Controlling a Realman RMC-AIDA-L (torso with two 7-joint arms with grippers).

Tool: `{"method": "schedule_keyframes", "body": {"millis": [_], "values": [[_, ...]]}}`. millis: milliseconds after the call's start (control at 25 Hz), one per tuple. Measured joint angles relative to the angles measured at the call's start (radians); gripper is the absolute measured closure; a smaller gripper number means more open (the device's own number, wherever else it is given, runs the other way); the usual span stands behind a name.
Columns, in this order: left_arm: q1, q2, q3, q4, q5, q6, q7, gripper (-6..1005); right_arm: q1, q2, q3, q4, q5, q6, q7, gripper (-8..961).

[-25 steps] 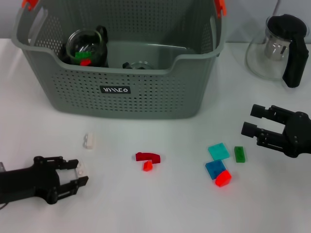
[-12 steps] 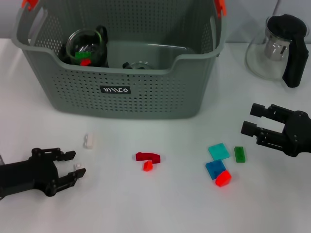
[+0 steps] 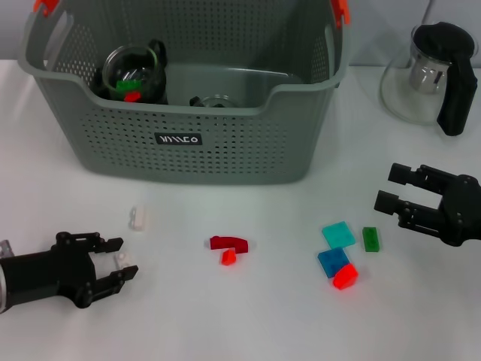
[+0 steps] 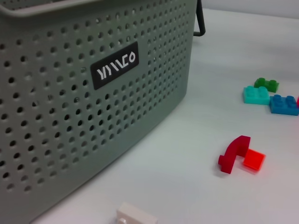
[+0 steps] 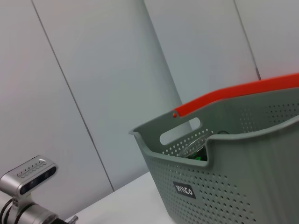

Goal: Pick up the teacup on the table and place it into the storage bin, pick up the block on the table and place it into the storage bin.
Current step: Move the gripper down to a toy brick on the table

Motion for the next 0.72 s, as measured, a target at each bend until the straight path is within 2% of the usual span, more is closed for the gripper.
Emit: {"method": "schedule_keyframes", "body": {"millis": [720], "values": [[-0.002,-0.001,0.004,-0.025,0.0,-0.03,-0.001,489,0.0,0.0,0.0,0.0,0.0,0.003,0.0,193]]}}
